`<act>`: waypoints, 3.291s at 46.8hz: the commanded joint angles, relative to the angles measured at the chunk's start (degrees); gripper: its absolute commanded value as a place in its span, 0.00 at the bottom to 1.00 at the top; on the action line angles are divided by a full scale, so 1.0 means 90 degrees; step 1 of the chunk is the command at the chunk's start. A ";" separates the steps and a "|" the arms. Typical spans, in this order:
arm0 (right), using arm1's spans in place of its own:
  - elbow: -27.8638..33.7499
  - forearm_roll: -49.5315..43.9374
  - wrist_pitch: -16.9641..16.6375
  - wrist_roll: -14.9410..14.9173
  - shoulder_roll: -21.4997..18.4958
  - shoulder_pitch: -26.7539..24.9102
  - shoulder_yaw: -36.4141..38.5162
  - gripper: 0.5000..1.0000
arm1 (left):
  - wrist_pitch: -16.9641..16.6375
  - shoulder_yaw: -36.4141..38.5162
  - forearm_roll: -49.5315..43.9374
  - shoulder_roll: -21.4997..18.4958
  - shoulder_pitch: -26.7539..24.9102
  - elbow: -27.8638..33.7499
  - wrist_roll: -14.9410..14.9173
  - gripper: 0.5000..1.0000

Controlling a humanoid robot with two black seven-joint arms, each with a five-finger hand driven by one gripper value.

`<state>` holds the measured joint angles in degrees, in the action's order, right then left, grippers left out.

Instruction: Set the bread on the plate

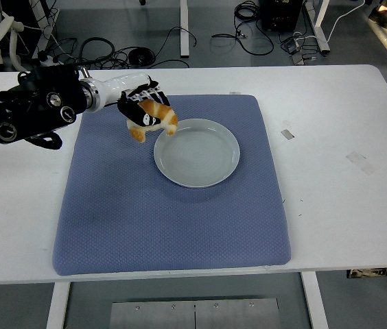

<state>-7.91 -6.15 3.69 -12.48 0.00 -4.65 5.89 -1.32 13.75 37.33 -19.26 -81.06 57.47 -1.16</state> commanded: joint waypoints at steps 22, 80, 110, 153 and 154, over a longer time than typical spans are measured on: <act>0.0000 0.0009 0.0000 -0.0001 0.0000 -0.0001 0.0000 1.00 | -0.0010 0.0181 0.0169 0.0577 -0.0076 -0.0028 -0.0086 0.16; 0.0000 -0.0001 0.0000 -0.0001 0.0000 -0.0001 0.0000 1.00 | -0.0020 0.0289 0.0149 0.0977 0.0081 -0.0272 -0.0106 0.50; 0.0000 -0.0001 0.0000 -0.0001 0.0000 -0.0001 0.0000 1.00 | -0.0039 0.0240 0.0052 0.0939 0.0051 -0.0282 -0.0106 0.71; 0.0000 -0.0001 0.0000 -0.0001 0.0000 -0.0001 0.0000 1.00 | -0.0069 -0.0492 -0.0788 0.0568 0.0109 -0.0575 -0.0077 0.91; 0.0000 -0.0001 0.0000 -0.0001 0.0000 -0.0001 0.0000 1.00 | -0.0069 -0.0560 -0.0837 0.0529 0.0149 -0.0575 -0.0077 0.91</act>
<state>-7.91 -6.15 3.69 -12.48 0.00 -4.66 5.89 -1.91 10.00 30.60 -13.67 -80.73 52.31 -1.83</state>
